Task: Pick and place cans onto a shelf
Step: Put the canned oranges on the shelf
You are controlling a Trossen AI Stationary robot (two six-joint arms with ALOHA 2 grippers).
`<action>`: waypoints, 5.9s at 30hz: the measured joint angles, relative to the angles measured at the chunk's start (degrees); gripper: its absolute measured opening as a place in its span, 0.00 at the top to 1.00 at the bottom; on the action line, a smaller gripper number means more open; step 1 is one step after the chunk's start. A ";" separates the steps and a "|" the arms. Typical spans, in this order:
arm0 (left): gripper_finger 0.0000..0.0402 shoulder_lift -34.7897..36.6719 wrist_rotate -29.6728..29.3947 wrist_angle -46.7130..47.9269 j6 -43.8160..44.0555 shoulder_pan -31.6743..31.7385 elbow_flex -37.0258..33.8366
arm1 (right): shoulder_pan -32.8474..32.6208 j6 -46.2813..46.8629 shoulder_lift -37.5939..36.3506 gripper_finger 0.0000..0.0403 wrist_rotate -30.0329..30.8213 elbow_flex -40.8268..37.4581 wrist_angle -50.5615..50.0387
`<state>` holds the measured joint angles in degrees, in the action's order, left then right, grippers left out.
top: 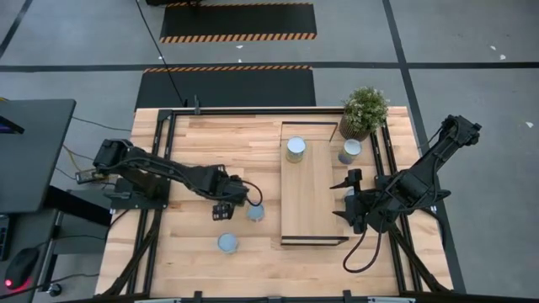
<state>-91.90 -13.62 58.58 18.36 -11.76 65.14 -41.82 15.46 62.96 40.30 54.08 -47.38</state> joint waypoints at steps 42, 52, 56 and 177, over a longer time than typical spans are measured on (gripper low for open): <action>0.32 -3.34 1.96 -14.06 -5.52 4.99 0.11 | -1.58 7.76 -10.25 0.10 -0.40 -5.79 -0.04; 0.29 -3.36 1.80 -18.65 -5.05 7.24 0.15 | 2.46 3.82 -10.44 0.10 -3.33 -5.79 0.87; 0.28 -3.36 0.82 -20.64 -6.53 7.44 0.15 | 3.08 3.42 -11.39 0.10 -4.10 -5.79 0.59; 0.62 27.47 -8.64 -116.11 -5.52 1.60 -52.33 | 42.26 -24.70 40.15 0.18 -41.38 22.43 26.89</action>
<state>-64.44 -22.26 -57.53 12.84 -10.15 12.82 0.44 -9.25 103.11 -1.09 76.51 -20.49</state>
